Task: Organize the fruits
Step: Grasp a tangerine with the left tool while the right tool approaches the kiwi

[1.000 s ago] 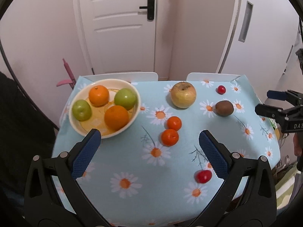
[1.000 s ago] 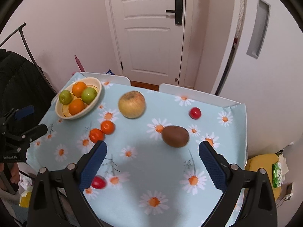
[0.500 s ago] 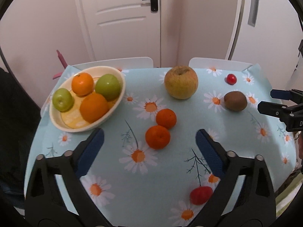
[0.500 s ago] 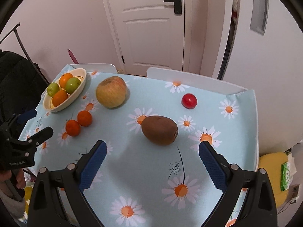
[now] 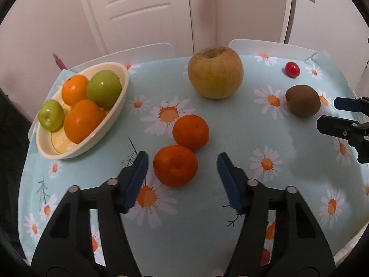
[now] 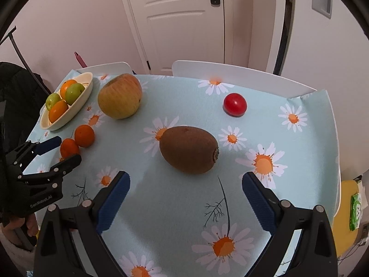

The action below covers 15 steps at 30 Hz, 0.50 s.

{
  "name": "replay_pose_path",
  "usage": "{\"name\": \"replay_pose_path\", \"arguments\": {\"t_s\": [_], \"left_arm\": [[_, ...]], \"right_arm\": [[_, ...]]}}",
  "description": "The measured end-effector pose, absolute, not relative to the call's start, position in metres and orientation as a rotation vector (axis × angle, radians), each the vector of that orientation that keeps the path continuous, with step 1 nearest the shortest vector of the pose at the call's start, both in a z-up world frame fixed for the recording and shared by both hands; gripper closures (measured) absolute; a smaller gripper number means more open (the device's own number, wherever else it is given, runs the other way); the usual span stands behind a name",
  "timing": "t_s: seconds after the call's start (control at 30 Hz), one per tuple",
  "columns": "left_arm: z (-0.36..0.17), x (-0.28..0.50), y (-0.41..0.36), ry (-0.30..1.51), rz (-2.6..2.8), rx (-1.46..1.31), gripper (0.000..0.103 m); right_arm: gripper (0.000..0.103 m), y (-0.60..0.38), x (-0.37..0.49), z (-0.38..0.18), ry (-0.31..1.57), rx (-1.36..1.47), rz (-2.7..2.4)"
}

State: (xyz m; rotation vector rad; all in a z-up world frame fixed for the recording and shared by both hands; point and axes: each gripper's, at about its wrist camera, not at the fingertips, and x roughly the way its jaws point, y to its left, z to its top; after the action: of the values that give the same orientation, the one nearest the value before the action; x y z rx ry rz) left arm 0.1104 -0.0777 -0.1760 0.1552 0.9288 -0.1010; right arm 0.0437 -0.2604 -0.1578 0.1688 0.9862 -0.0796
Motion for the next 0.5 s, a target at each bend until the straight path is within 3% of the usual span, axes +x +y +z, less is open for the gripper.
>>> {"name": "replay_pose_path", "arguments": {"t_s": [0.17, 0.5], "left_arm": [[-0.179, 0.117, -0.073, 0.95, -0.09, 0.151, 0.058], [-0.177, 0.116, -0.068, 0.963, -0.112, 0.135, 0.059]], "right_arm": [[0.006, -0.258, 0.048, -0.166, 1.007, 0.171, -0.066], [0.006, -0.258, 0.061, -0.171, 1.0, 0.167, -0.084]]}}
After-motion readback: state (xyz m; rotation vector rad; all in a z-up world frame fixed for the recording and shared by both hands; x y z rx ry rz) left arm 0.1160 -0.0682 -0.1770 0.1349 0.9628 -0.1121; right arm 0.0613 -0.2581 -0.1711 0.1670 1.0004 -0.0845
